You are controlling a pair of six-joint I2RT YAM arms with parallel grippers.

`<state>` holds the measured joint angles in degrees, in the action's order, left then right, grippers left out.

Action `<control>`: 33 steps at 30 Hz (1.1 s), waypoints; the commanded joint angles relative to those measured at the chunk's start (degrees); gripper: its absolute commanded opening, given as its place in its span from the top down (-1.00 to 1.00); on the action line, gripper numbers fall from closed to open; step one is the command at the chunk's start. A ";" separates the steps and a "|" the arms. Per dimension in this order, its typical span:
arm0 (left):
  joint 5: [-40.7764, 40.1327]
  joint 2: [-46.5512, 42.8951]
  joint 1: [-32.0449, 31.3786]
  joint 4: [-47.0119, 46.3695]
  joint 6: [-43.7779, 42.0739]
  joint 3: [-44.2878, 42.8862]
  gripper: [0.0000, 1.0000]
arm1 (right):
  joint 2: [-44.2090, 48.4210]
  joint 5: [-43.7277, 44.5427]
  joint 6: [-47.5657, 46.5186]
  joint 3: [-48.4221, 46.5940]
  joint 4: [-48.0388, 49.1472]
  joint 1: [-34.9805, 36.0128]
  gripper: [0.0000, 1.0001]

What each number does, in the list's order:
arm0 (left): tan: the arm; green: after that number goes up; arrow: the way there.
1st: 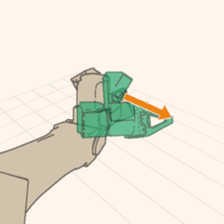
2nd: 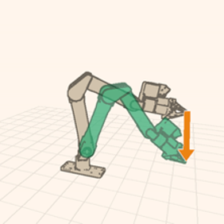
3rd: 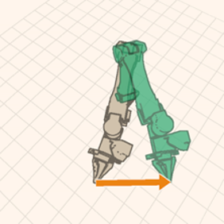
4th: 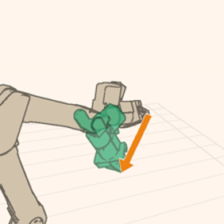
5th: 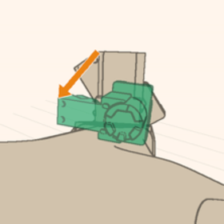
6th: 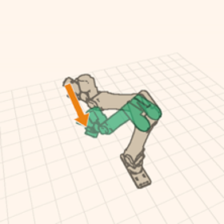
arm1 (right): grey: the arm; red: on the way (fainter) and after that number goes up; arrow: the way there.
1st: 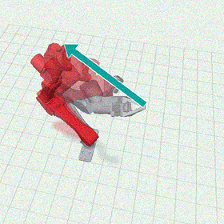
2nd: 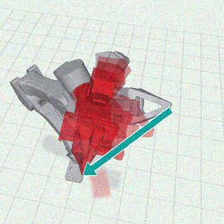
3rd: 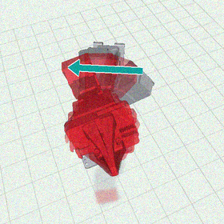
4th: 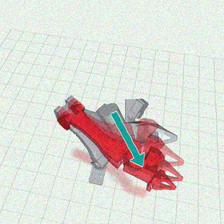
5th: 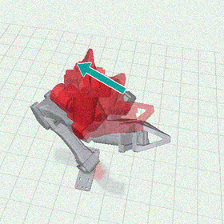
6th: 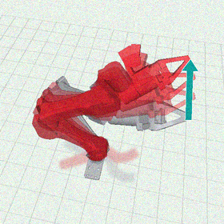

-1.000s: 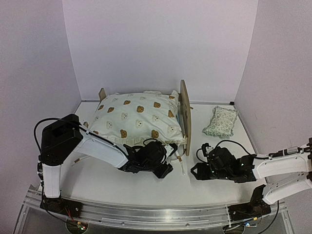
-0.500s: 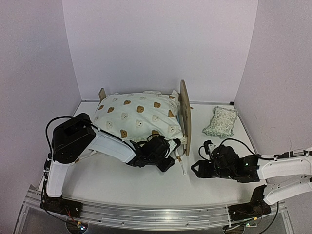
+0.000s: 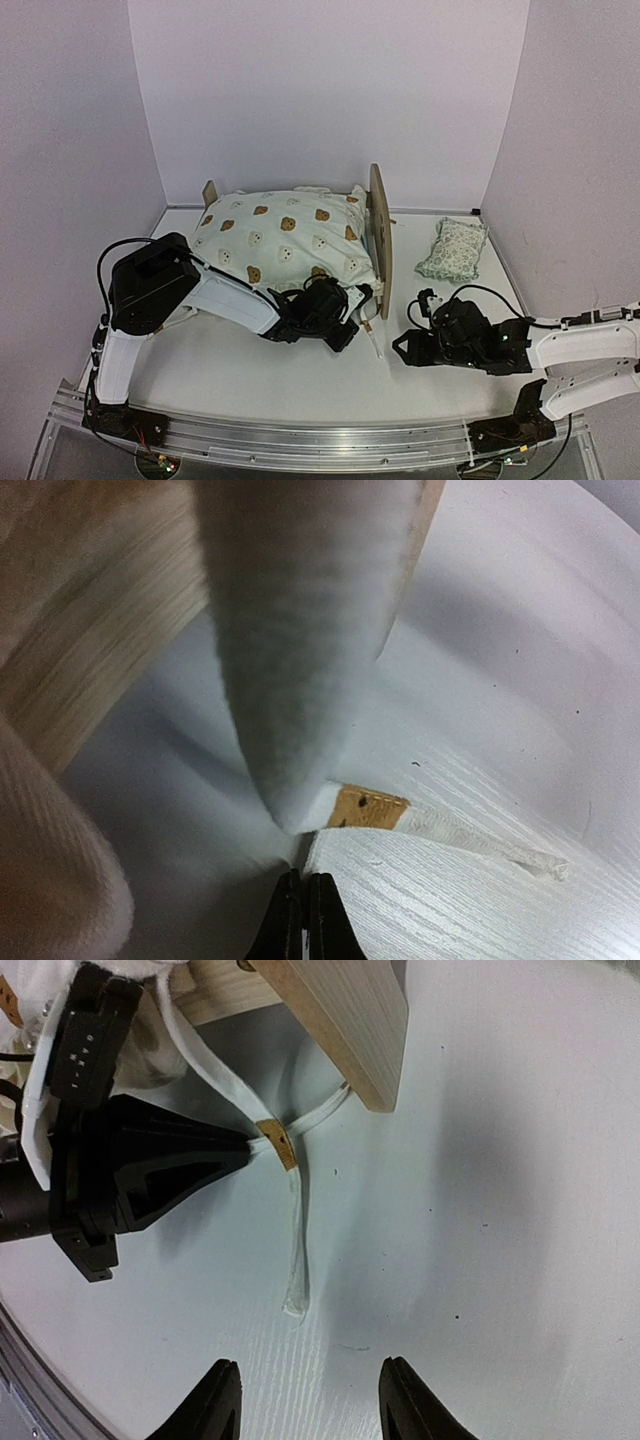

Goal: Set up the pet bed

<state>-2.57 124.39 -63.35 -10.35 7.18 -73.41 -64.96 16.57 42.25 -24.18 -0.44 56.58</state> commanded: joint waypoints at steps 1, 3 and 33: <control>4.41 -3.54 -1.87 0.78 3.82 3.89 1.00 | -2.87 -2.20 0.64 -0.60 1.62 0.36 0.04; 4.41 -5.54 -2.75 0.75 5.41 6.27 1.00 | -4.28 -3.25 1.30 -0.53 2.73 0.47 0.05; 5.38 -12.57 -4.83 -3.72 11.76 15.51 1.00 | -24.32 1.11 -1.65 -6.47 10.00 3.57 0.49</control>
<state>1.66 115.03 -67.99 -14.60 18.45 -58.72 -86.28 16.41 41.30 -28.86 7.84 59.86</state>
